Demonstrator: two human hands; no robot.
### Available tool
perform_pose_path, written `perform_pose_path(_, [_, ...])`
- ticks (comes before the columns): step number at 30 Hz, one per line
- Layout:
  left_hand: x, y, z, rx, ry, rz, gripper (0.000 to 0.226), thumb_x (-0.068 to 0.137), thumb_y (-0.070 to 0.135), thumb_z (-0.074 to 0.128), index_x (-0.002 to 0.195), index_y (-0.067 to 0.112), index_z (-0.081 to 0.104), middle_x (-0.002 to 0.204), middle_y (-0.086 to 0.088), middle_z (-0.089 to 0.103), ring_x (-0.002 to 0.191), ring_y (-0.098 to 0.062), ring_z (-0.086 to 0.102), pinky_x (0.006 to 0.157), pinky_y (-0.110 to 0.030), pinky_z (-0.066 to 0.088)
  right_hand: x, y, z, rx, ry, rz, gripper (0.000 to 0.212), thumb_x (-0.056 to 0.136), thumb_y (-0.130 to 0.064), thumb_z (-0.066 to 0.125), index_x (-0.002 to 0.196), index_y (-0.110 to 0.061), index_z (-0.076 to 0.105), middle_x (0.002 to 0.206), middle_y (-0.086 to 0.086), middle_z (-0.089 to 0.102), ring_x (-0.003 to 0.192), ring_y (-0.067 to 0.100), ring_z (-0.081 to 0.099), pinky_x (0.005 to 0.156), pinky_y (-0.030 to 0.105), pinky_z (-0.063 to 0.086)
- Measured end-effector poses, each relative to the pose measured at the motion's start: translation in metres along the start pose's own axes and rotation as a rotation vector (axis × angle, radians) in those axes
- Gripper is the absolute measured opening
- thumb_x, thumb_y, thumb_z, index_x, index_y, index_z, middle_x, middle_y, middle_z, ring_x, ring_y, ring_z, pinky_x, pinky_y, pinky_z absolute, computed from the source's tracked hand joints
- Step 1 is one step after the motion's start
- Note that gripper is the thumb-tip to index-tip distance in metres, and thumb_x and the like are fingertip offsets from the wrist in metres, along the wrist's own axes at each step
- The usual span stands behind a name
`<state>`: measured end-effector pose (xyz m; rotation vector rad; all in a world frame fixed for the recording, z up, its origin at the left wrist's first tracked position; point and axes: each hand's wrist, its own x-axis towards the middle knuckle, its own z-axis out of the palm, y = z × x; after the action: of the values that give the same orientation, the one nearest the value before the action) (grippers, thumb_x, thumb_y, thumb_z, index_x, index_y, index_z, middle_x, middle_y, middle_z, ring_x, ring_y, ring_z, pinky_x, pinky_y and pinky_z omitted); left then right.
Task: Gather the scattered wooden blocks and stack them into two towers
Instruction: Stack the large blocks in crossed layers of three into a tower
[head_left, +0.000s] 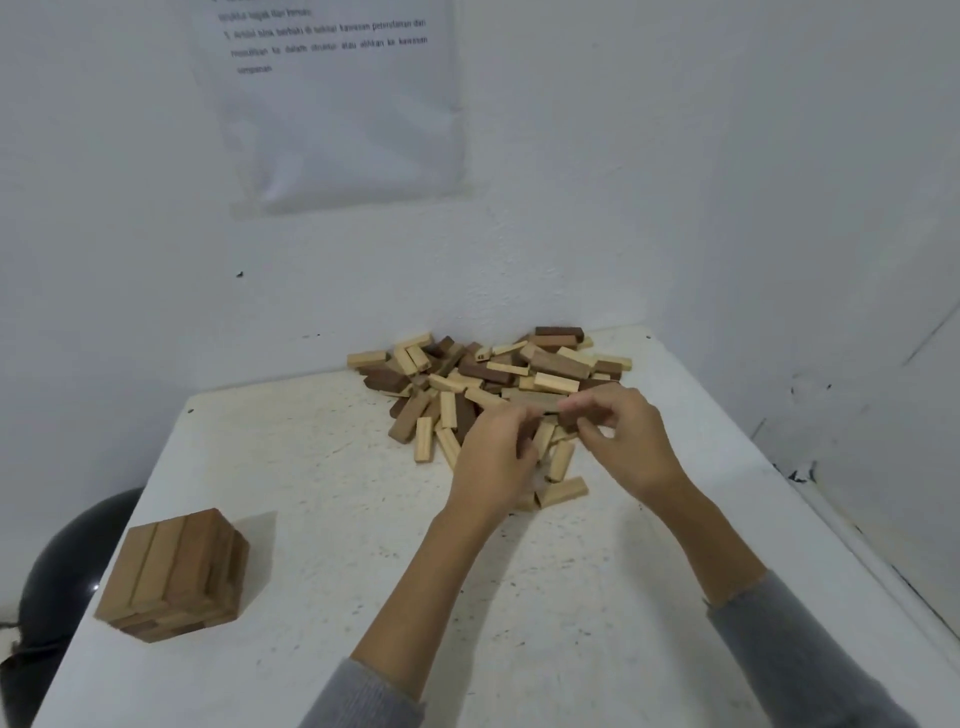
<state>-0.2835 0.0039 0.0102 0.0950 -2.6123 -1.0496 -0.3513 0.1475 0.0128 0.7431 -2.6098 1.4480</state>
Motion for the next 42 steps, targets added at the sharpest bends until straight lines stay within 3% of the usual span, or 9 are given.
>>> perform_pose_path(4, [0.004,-0.006,0.01,0.08,-0.03,0.059,0.042,0.086,-0.002,0.056,0.126,0.011,0.059,0.122,-0.005,0.062,0.116,-0.021,0.052,0.098,-0.033,0.042,0.01,0.016,0.002,-0.132,-0.067,-0.088,0.041,0.08,0.006,0.062,0.104,-0.026,0.072,0.104,-0.007,0.065,0.108,0.022,0.055,0.092,0.044,0.047])
perform_pose_path(12, [0.012,-0.016,0.024,0.304,0.026,0.1,0.035,0.086,0.005,0.065,0.121,0.008,0.062,0.117,-0.009,0.062,0.106,-0.028,0.056,0.09,-0.036,0.045,0.015,0.038,0.006,-0.217,-0.133,-0.134,0.042,0.081,0.002,0.068,0.115,-0.022,0.068,0.104,-0.004,0.059,0.101,0.014,0.043,0.084,0.002,0.025])
perform_pose_path(20, [0.01,-0.012,0.026,0.242,0.014,-0.122,0.053,0.093,0.001,0.055,0.14,0.019,0.04,0.126,-0.008,0.047,0.118,-0.025,0.042,0.092,-0.031,0.039,0.016,0.053,0.011,-0.282,-0.075,-0.186,0.034,0.076,-0.013,0.078,0.108,-0.023,0.071,0.097,-0.011,0.053,0.093,0.005,0.032,0.081,0.012,0.023])
perform_pose_path(24, [0.007,-0.013,0.021,0.025,0.08,-0.094,0.052,0.09,0.001,0.058,0.137,0.019,0.045,0.11,-0.002,0.052,0.106,-0.02,0.05,0.088,-0.032,0.046,0.013,0.057,0.009,-0.201,-0.01,-0.194,0.025,0.078,-0.028,0.073,0.102,-0.028,0.067,0.098,-0.014,0.055,0.095,0.009,0.044,0.083,0.032,0.03])
perform_pose_path(28, [0.011,-0.009,0.015,-0.178,0.21,-0.11,0.05,0.093,0.006,0.056,0.14,0.022,0.044,0.106,-0.002,0.045,0.093,-0.006,0.048,0.086,-0.013,0.04,0.02,0.041,0.002,0.166,0.048,-0.07,0.025,0.09,-0.01,0.064,0.109,-0.025,0.059,0.104,-0.009,0.052,0.096,0.006,0.055,0.089,0.022,0.045])
perform_pose_path(32, [0.028,-0.003,0.005,-0.506,0.135,-0.207,0.04,0.097,0.006,0.046,0.13,0.027,0.052,0.11,-0.011,0.051,0.079,-0.007,0.051,0.075,-0.022,0.051,0.039,0.033,-0.01,0.347,0.075,-0.027,0.025,0.102,-0.007,0.039,0.114,-0.018,0.058,0.086,-0.001,0.057,0.063,0.009,0.052,0.062,0.02,0.048])
perform_pose_path(35, [0.04,0.003,-0.002,-0.66,0.107,-0.306,0.036,0.1,0.01,0.037,0.121,0.031,0.058,0.104,0.004,0.057,0.082,-0.013,0.052,0.073,-0.037,0.049,0.063,0.042,-0.019,0.301,0.055,0.036,0.021,0.099,-0.008,0.047,0.102,-0.023,0.062,0.074,-0.001,0.055,0.065,0.011,0.047,0.062,0.022,0.041])
perform_pose_path(39, [0.056,0.004,-0.002,-0.785,0.11,-0.387,0.023,0.102,0.025,0.042,0.113,0.028,0.062,0.104,0.012,0.061,0.095,-0.003,0.058,0.087,-0.023,0.046,0.096,0.055,-0.023,0.215,-0.032,0.082,0.015,0.091,-0.012,0.064,0.095,-0.026,0.066,0.064,0.003,0.049,0.06,0.009,0.042,0.061,0.019,0.038])
perform_pose_path(42, [0.07,-0.004,0.001,-0.784,0.096,-0.372,0.018,0.097,0.025,0.055,0.112,0.026,0.066,0.097,0.002,0.061,0.086,-0.005,0.057,0.084,-0.024,0.045,0.118,0.062,-0.021,0.146,-0.046,0.077,0.016,0.088,-0.014,0.069,0.1,-0.023,0.069,0.065,-0.001,0.059,0.058,0.003,0.046,0.061,0.015,0.04])
